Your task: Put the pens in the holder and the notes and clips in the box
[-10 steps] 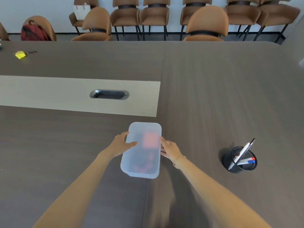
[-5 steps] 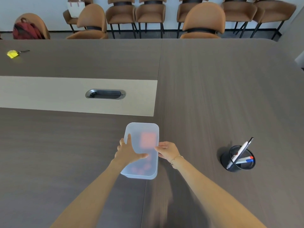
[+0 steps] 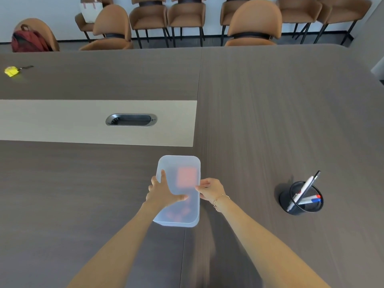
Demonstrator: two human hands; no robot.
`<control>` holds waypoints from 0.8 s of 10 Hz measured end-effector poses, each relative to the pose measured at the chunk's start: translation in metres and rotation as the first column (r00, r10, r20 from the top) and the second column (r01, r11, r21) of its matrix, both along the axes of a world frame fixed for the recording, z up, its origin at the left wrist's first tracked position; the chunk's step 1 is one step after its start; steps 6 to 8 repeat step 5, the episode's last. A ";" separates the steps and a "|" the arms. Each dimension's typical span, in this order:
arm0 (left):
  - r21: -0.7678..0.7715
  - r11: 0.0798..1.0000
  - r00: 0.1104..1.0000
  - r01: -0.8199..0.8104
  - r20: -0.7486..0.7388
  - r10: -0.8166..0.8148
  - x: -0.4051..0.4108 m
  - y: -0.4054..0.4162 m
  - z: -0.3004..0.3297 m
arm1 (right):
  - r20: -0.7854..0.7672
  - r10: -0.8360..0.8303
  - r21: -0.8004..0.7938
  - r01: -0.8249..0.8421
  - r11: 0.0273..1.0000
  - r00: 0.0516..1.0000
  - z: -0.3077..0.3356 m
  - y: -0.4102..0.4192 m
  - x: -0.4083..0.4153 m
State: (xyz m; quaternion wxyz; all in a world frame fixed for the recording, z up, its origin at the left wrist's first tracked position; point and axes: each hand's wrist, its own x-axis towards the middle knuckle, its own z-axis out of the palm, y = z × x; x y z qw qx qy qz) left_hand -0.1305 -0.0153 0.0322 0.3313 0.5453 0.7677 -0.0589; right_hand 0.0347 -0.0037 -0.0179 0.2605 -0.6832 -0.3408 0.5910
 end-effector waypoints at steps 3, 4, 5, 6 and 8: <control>0.003 1.000 1.000 -0.014 0.004 0.014 -0.001 -0.003 0.004 | -0.006 0.029 -0.001 -0.029 1.000 1.000 0.009 -0.005 0.000; 0.061 0.996 0.997 -0.061 0.041 0.058 -0.001 -0.004 0.011 | -0.032 0.035 0.022 -0.034 0.999 0.999 0.023 -0.010 0.004; 0.239 0.961 0.988 -0.137 0.106 0.115 -0.002 -0.010 0.022 | 0.026 0.057 0.086 -0.059 0.995 0.998 0.033 -0.027 0.012; 0.239 0.961 0.988 -0.137 0.106 0.115 -0.002 -0.010 0.022 | 0.026 0.057 0.086 -0.059 0.995 0.998 0.033 -0.027 0.012; 0.239 0.961 0.988 -0.137 0.106 0.115 -0.002 -0.010 0.022 | 0.026 0.057 0.086 -0.059 0.995 0.998 0.033 -0.027 0.012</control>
